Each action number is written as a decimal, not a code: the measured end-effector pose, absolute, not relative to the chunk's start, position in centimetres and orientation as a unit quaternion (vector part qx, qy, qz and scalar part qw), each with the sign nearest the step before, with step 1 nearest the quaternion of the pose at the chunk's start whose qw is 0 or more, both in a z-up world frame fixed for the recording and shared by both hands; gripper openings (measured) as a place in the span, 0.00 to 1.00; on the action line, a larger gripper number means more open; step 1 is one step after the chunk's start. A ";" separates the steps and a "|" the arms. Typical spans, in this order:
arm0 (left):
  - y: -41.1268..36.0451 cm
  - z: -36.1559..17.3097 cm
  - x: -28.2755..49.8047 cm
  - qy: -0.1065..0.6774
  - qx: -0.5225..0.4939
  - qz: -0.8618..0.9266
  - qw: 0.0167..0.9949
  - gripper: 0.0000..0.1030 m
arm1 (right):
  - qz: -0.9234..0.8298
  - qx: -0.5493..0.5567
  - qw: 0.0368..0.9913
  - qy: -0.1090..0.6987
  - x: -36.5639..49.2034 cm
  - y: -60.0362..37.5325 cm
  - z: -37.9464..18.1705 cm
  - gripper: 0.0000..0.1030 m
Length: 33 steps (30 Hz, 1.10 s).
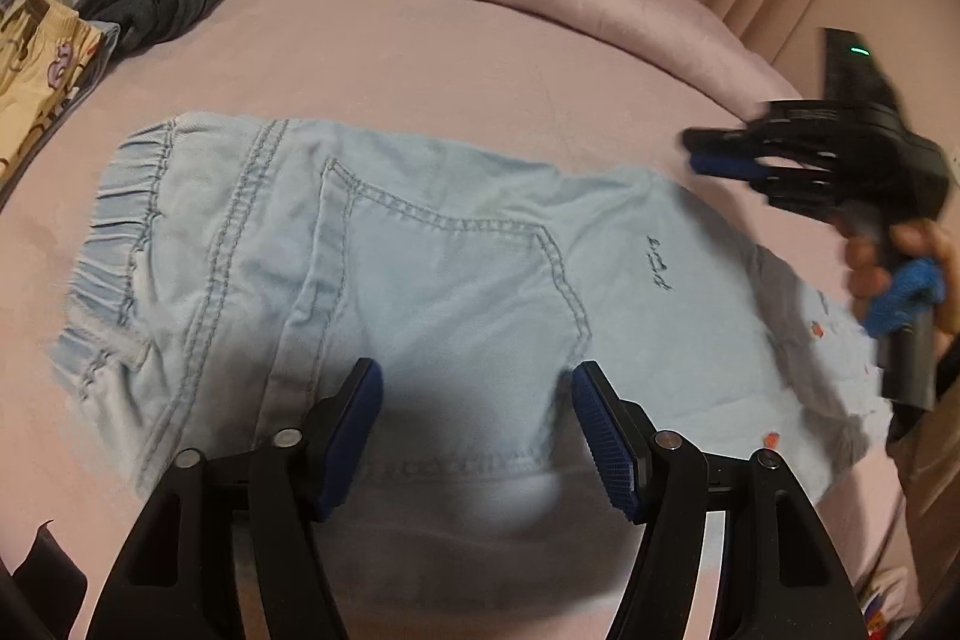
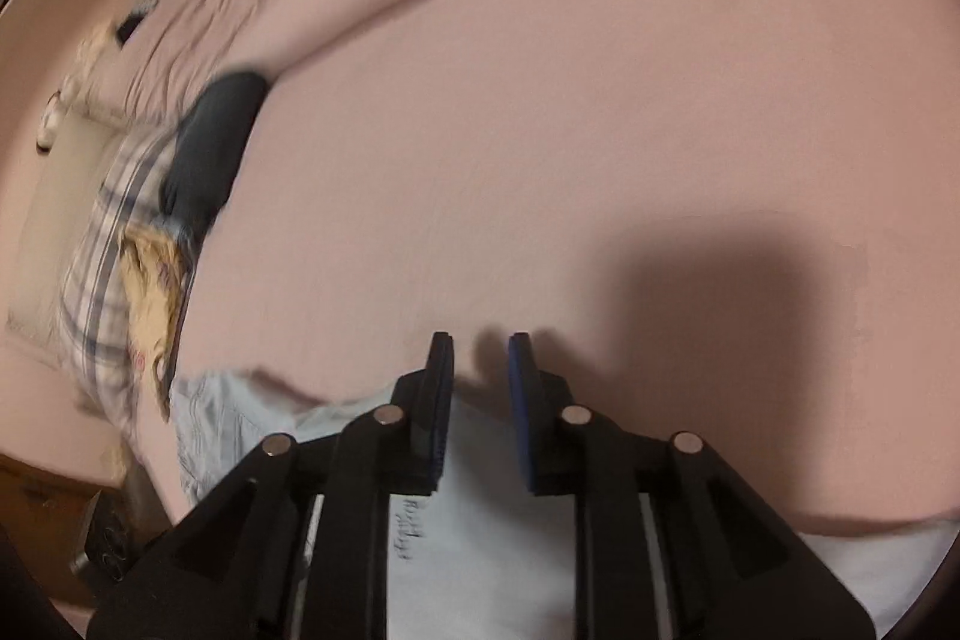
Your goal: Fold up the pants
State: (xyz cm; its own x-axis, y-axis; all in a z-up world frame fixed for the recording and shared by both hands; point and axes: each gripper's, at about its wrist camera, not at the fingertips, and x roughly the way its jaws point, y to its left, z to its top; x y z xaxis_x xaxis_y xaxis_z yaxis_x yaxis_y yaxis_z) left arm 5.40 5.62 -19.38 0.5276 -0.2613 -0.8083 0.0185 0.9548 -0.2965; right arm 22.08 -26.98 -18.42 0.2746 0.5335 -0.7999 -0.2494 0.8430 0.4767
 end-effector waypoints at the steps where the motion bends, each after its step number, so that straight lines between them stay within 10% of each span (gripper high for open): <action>1: 5.6 -18.9 5.3 0.479 -0.129 -0.085 0.864 0.65 | 0.262 0.141 0.785 0.543 21.5 -27.8 -17.6 0.21; 12: 8.4 -20.5 12.5 0.484 -0.124 -0.032 0.866 0.65 | 0.243 0.052 0.777 0.578 12.3 -33.8 -21.0 0.30; 33: 3.6 -19.2 1.2 0.484 0.032 -0.087 0.870 0.69 | 0.315 0.045 0.770 0.553 1.1 -36.7 -21.0 0.35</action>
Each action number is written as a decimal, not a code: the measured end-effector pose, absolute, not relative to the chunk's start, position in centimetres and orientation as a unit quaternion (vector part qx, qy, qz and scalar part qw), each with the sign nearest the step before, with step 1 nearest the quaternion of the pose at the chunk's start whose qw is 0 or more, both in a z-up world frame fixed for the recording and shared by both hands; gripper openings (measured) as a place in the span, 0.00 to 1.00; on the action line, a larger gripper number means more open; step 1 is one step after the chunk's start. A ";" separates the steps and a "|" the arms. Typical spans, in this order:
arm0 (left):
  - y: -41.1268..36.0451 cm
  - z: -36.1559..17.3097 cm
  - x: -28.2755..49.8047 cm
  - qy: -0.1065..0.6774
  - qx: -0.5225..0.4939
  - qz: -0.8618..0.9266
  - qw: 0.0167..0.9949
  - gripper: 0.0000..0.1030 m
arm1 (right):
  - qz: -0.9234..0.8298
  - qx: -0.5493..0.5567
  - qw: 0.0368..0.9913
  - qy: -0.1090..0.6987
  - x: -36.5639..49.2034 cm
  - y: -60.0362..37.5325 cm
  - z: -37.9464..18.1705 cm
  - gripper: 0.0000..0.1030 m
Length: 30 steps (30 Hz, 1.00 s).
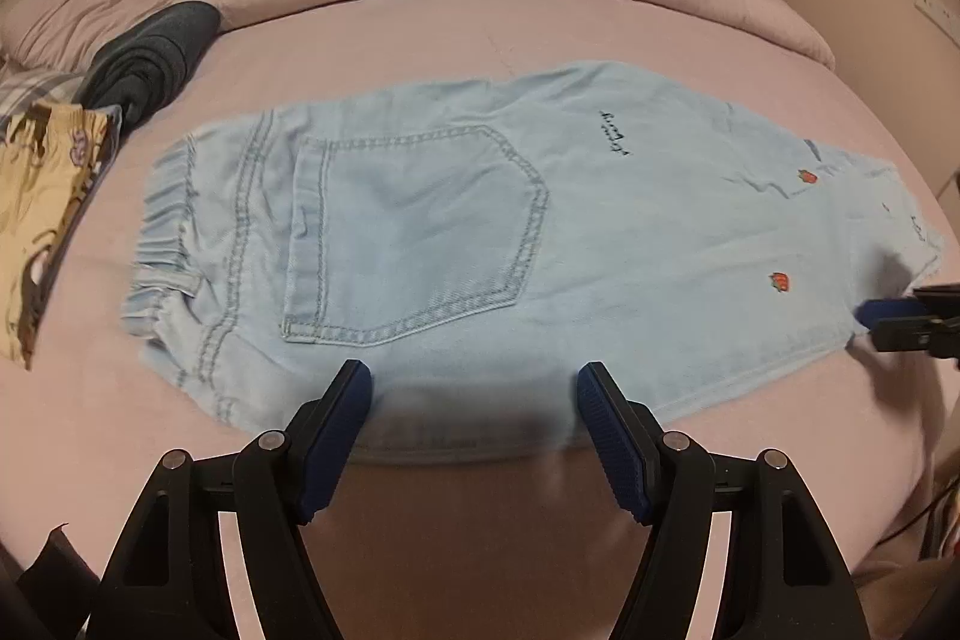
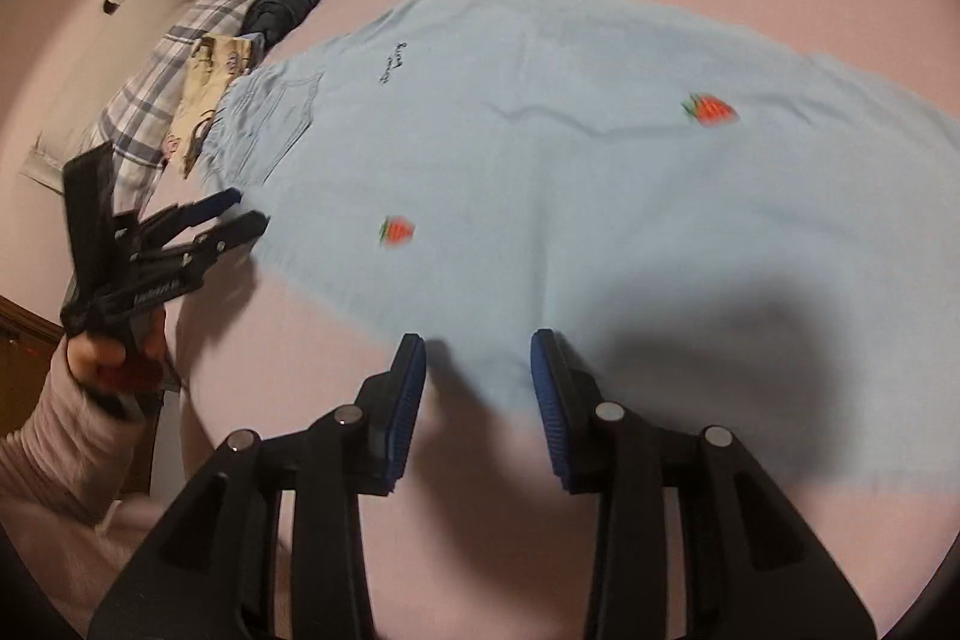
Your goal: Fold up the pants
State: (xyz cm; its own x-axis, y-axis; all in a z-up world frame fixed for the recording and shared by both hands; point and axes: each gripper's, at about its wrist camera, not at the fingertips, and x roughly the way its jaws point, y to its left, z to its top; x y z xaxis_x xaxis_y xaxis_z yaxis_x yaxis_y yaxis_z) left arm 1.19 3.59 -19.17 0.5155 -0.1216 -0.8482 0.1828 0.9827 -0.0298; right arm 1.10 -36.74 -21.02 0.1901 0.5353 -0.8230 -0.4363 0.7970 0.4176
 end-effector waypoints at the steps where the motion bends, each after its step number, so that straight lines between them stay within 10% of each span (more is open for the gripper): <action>1: 3.4 -18.3 1.4 0.482 0.032 -0.086 0.872 0.69 | 0.316 0.060 0.770 0.551 0.7 -37.5 -20.6 0.35; 21: -13.9 -15.5 3.7 0.466 -0.017 -0.281 0.839 0.69 | -0.081 0.449 0.814 0.359 -3.0 -66.1 -22.7 0.53; 25: -13.7 -15.8 3.6 0.483 -0.029 -0.279 0.830 0.69 | -0.073 0.464 0.812 0.345 -2.2 -65.6 -23.0 0.10; 30: -12.0 -15.8 4.1 0.497 -0.104 -0.294 0.809 0.69 | -0.048 0.394 0.867 0.302 -2.6 -63.7 -19.6 0.06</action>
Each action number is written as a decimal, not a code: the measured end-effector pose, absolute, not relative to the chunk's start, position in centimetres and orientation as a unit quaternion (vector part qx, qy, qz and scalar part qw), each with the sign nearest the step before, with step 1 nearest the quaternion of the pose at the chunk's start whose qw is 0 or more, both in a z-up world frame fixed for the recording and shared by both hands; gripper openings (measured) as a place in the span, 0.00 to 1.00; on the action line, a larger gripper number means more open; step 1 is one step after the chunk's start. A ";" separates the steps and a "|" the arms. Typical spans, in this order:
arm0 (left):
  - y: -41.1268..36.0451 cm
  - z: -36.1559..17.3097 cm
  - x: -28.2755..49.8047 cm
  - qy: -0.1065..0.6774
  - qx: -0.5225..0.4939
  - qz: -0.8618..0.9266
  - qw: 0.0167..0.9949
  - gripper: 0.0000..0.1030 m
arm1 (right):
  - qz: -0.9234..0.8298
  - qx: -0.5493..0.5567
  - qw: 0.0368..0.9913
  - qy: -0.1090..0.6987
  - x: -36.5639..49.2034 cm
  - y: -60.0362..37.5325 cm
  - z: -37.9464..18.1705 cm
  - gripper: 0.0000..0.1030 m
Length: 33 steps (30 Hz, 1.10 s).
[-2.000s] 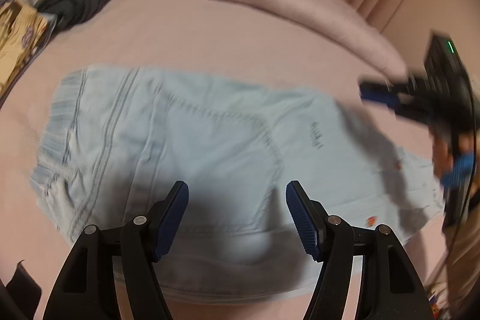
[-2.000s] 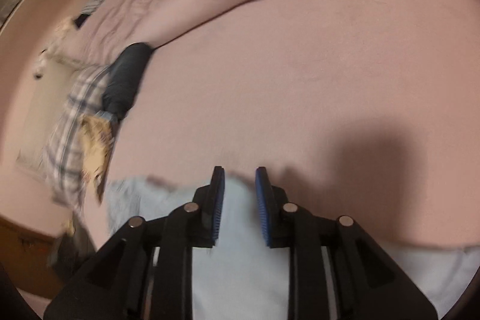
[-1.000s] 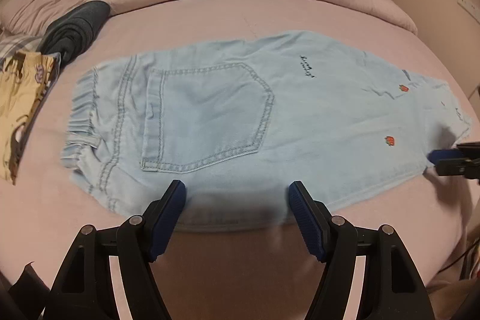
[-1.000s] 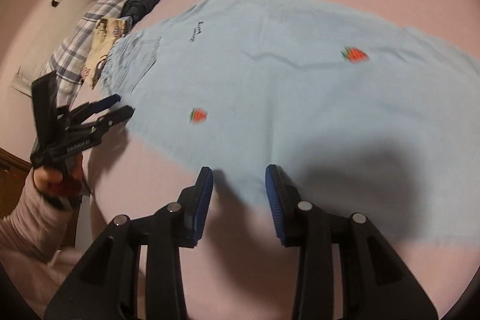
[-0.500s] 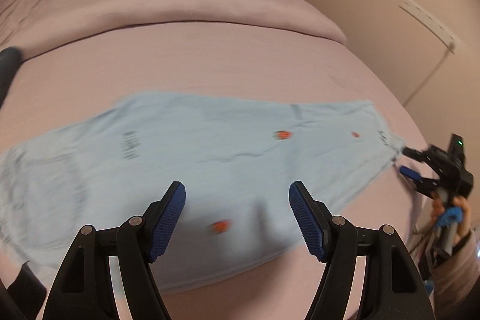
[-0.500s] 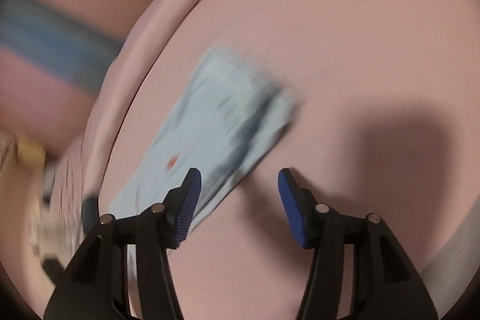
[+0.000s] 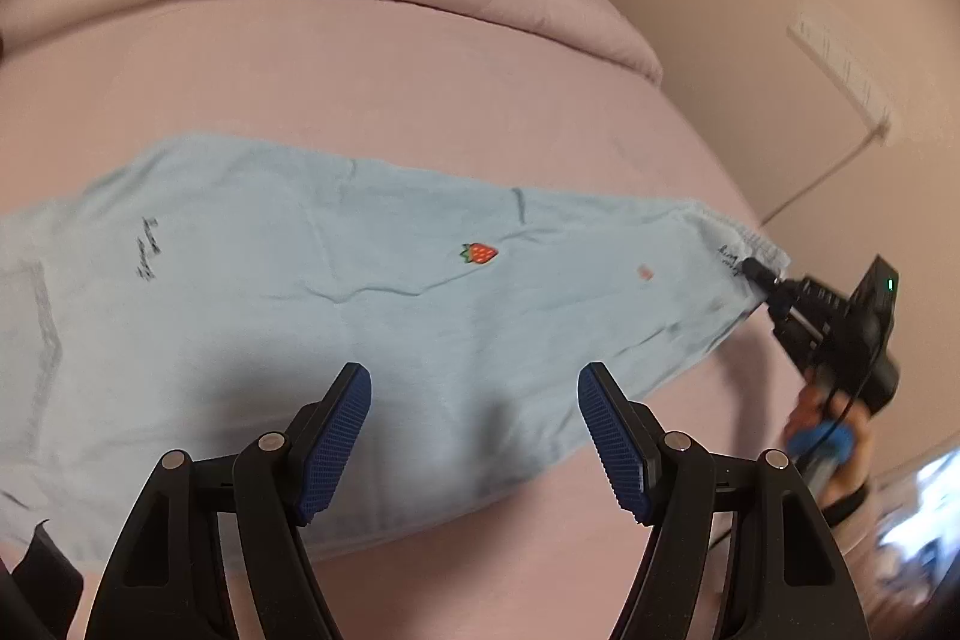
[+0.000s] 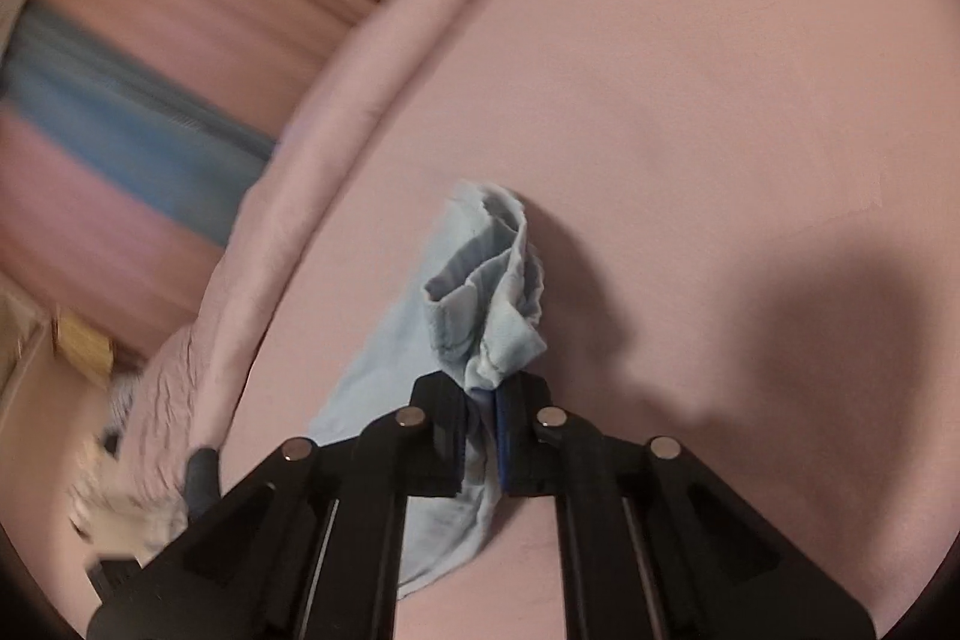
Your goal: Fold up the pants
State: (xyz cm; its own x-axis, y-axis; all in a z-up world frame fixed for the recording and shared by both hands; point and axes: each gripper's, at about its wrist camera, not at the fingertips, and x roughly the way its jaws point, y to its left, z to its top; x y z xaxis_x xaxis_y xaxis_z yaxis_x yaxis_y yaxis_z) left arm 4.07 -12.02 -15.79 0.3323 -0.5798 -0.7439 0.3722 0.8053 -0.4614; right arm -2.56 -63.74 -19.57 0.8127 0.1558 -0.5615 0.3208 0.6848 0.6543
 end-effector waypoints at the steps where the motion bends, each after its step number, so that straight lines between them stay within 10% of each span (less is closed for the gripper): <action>1: -11.7 -15.8 4.3 0.500 -0.128 -0.300 0.802 0.69 | -0.038 0.367 0.881 0.298 -2.5 -62.7 -18.6 0.06; 22: -4.4 -22.2 7.5 0.487 -0.442 -0.329 0.678 0.79 | 0.250 -0.045 0.900 0.354 2.8 -29.3 -20.5 0.07; 27: -4.0 -20.4 8.3 0.470 -0.415 -0.318 0.711 0.34 | 0.255 -0.058 0.901 0.345 3.2 -28.7 -19.6 0.07; 33: -1.4 -20.5 8.2 0.455 -0.396 -0.281 0.747 0.27 | 0.282 -0.070 0.896 0.335 2.0 -26.7 -19.2 0.10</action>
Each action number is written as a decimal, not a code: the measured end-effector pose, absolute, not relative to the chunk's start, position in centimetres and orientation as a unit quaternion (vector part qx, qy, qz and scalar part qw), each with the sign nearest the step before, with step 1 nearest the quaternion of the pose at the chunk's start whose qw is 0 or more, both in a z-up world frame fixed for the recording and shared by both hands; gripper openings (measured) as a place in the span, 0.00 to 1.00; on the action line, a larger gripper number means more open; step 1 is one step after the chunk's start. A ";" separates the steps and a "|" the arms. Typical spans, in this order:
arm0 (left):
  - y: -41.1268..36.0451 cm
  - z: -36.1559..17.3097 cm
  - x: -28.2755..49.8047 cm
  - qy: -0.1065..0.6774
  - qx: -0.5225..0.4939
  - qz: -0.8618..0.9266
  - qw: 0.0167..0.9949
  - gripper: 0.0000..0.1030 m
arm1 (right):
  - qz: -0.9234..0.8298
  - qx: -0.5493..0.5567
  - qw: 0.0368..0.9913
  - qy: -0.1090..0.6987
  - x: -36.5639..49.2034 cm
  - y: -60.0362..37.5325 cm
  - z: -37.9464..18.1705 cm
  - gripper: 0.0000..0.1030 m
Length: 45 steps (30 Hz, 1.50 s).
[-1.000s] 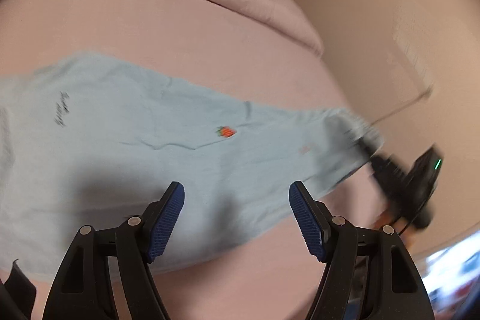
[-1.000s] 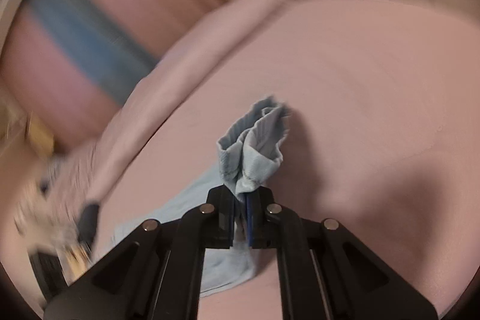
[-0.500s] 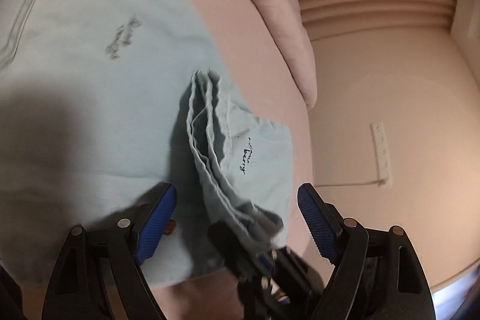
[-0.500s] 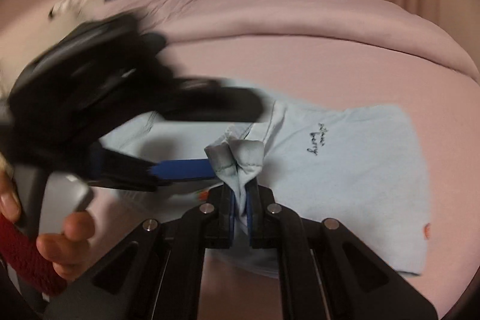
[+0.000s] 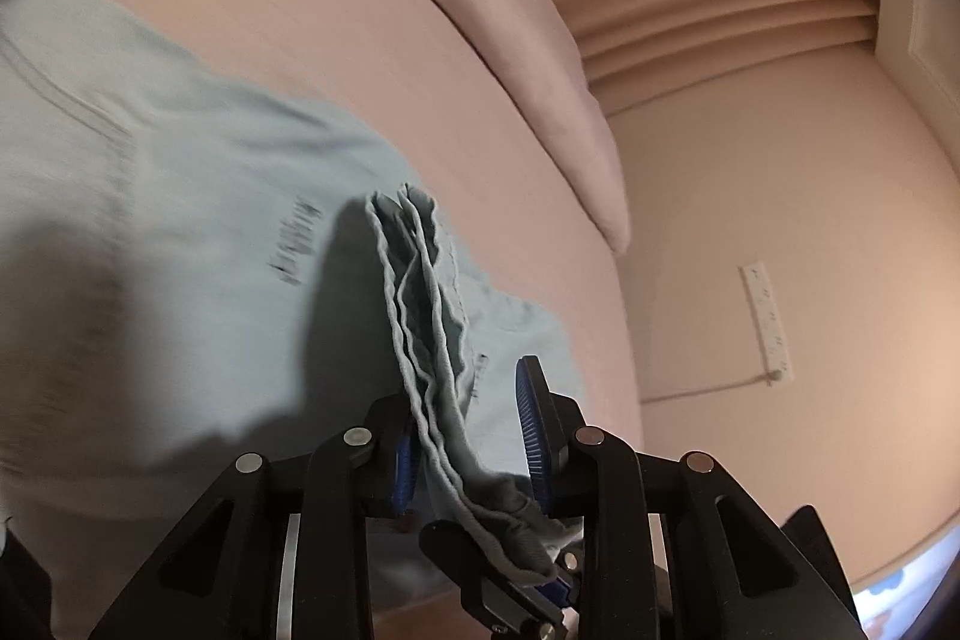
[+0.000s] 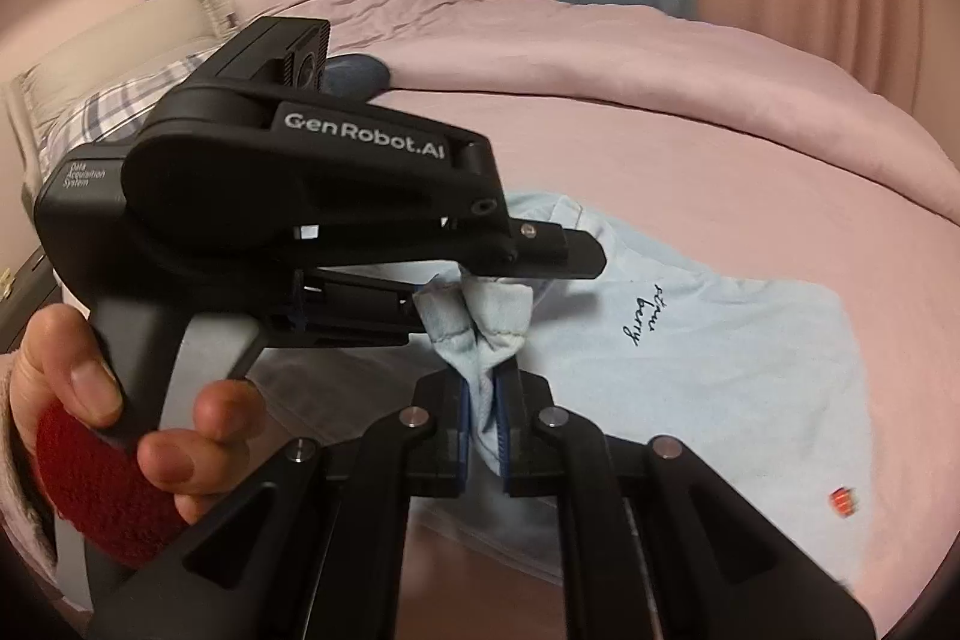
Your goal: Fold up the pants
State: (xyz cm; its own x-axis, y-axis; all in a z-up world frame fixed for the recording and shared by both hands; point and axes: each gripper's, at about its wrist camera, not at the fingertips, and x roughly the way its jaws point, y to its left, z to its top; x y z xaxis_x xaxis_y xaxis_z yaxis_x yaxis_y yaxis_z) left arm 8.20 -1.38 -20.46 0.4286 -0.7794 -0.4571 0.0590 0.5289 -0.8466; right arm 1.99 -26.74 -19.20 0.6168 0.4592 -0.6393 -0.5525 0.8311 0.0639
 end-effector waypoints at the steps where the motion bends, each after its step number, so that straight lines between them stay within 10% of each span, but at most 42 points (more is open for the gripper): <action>1: -1.1 -20.5 8.4 0.455 -0.394 -0.274 0.750 0.27 | 0.286 -0.074 0.895 0.334 1.7 -26.3 -19.4 0.10; 8: 1.5 -21.5 7.7 0.474 -0.353 -0.173 0.788 0.27 | 0.311 -0.079 0.851 0.416 2.5 -24.4 -22.7 0.36; 14: 1.2 -17.9 5.4 0.449 -0.253 -0.157 0.843 0.47 | 0.352 0.027 0.851 0.388 2.0 -31.4 -17.9 0.32; 22: -4.5 -16.3 5.6 0.444 -0.199 -0.253 0.836 0.48 | 0.283 0.070 0.873 0.390 4.8 -41.6 -13.4 0.35; 31: -6.9 -20.6 6.7 0.513 -0.189 -0.238 0.803 0.48 | 0.318 0.048 0.851 0.416 1.3 -36.1 -20.5 0.35; 37: -5.4 -20.8 6.0 0.509 -0.173 -0.229 0.812 0.32 | 0.146 0.031 0.922 0.357 1.3 -34.9 -21.6 0.31; 40: -4.9 -20.9 5.8 0.511 -0.173 -0.229 0.810 0.28 | 0.063 0.105 0.918 0.377 1.2 -40.5 -22.6 0.00; 45: -6.3 -20.7 6.1 0.510 -0.151 -0.221 0.818 0.28 | 0.056 0.128 0.904 0.405 0.0 -42.3 -22.8 0.00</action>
State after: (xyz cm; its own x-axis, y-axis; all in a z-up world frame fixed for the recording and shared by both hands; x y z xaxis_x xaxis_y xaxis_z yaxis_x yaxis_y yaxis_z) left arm 6.08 -6.31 -20.74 0.3831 -0.5150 -0.7668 0.2065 0.8569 -0.4724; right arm 0.01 -42.26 -22.81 0.6656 0.2050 -0.7176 0.0029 0.9608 0.2772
